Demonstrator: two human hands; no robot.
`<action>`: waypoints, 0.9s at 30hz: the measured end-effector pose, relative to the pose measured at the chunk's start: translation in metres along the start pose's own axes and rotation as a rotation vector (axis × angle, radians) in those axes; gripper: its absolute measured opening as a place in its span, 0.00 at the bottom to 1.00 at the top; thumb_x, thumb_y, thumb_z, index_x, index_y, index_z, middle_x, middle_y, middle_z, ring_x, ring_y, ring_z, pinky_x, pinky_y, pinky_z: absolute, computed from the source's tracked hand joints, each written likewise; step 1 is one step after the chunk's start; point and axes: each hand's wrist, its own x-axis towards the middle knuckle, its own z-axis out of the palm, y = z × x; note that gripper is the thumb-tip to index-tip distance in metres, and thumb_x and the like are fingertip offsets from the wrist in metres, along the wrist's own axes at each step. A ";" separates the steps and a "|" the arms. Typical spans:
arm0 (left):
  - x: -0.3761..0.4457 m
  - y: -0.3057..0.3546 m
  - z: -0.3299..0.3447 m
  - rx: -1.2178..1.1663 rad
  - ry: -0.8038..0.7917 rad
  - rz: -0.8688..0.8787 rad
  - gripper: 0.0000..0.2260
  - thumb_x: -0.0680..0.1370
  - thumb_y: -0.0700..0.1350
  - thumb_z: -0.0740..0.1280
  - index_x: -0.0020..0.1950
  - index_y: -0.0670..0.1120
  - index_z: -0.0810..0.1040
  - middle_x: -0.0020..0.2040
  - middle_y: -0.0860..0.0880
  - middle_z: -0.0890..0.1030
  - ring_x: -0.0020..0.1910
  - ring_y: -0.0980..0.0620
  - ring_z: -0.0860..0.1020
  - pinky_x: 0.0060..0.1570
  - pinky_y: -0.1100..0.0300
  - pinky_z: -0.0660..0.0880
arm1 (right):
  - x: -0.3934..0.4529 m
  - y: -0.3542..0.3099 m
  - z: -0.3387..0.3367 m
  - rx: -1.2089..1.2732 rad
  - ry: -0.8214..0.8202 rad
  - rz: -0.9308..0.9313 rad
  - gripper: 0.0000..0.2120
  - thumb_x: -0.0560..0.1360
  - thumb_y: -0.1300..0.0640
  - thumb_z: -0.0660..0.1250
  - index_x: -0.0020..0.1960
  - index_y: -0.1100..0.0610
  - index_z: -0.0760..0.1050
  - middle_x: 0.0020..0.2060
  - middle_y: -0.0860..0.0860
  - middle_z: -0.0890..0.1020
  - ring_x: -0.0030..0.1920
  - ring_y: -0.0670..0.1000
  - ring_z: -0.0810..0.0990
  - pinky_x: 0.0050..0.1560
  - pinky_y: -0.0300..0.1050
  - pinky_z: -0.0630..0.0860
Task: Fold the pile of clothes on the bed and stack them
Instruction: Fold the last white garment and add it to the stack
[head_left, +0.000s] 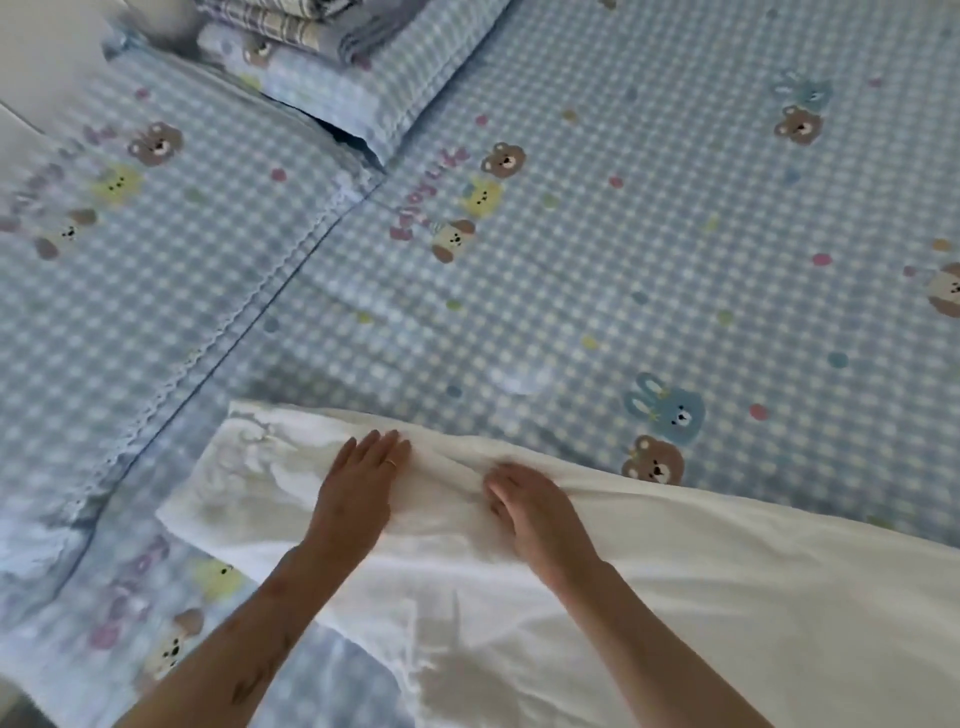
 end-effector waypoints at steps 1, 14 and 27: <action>0.013 -0.014 0.000 0.038 -0.050 0.030 0.25 0.70 0.31 0.67 0.67 0.40 0.73 0.67 0.41 0.74 0.68 0.41 0.70 0.71 0.47 0.59 | 0.009 -0.002 0.002 -0.041 -0.017 -0.008 0.10 0.76 0.58 0.62 0.57 0.54 0.76 0.57 0.51 0.78 0.60 0.54 0.74 0.61 0.45 0.67; 0.081 -0.077 -0.006 0.094 0.135 0.028 0.16 0.59 0.36 0.80 0.45 0.41 0.83 0.40 0.42 0.81 0.39 0.42 0.81 0.43 0.53 0.79 | 0.082 -0.002 -0.017 -0.292 0.247 0.316 0.11 0.80 0.56 0.57 0.58 0.57 0.73 0.54 0.54 0.76 0.53 0.56 0.77 0.52 0.49 0.70; -0.029 -0.136 0.040 0.009 0.009 -0.049 0.27 0.81 0.57 0.45 0.74 0.42 0.62 0.74 0.41 0.62 0.73 0.41 0.61 0.70 0.45 0.54 | 0.052 -0.064 0.074 -0.375 -0.002 0.001 0.29 0.76 0.43 0.52 0.74 0.54 0.63 0.75 0.52 0.62 0.75 0.53 0.60 0.69 0.61 0.56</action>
